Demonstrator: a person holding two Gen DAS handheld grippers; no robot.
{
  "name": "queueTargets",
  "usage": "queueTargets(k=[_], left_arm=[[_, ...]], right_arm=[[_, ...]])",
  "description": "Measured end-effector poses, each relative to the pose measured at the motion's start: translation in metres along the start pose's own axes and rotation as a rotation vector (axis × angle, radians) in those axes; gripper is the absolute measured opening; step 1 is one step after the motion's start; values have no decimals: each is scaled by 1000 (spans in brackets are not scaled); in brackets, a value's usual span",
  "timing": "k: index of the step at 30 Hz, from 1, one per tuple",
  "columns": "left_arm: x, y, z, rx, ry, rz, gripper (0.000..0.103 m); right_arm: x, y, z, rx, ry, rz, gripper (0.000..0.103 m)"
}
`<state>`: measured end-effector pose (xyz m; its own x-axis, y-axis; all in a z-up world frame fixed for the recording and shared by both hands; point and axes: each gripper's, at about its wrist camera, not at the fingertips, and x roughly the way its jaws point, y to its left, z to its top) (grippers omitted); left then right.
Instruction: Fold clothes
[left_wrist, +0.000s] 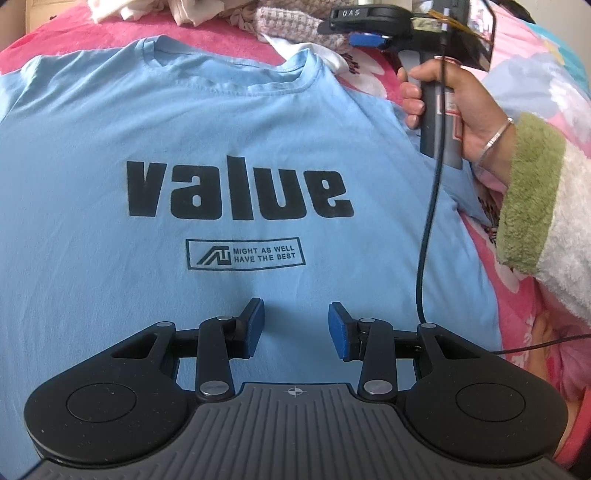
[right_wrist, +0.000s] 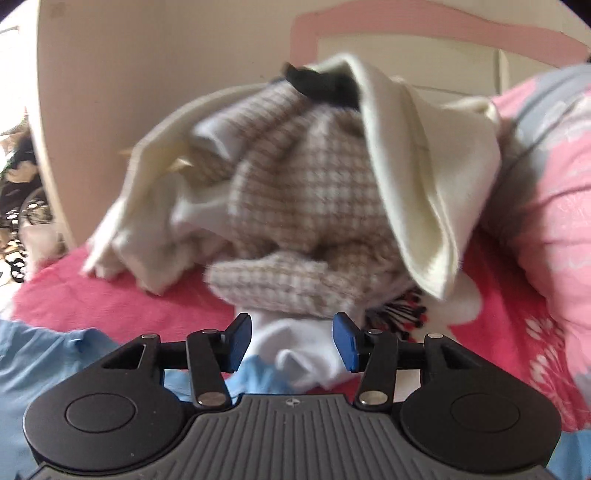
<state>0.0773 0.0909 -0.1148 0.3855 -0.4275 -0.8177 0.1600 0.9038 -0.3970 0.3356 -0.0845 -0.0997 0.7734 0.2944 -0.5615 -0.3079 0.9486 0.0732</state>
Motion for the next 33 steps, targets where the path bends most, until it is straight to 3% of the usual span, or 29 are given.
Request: queueTargets(k=[2,5,9,14,18,22,26,33], left_arm=[[-1,0,0,-3,0,-1,38],[0,1,1,-6,-1,-4,38],[2,1,2,-9,-1,-6,38],[3,0,1,-6,-1,-2,38],[2,-1,0,18,-7,3,39],[0,-1,-2,38,-14,0,40],[-6,1,-2,42,-36,-11,41],[-27,5,-7,42,-105,-3,50]], right_arm=[[-1,-2,3,22,-9,14,51],[-9,8,5,-7,-6,110,47],[-3,40,-2,-151,117,271,39],[47,64,-18,-168,301,254,38],[60,61,-8,-56,240,186,39],[32,37,9,76,178,247,39],[-24,6,25,81,172,275,40],[-117,-28,36,-2,304,213,49]])
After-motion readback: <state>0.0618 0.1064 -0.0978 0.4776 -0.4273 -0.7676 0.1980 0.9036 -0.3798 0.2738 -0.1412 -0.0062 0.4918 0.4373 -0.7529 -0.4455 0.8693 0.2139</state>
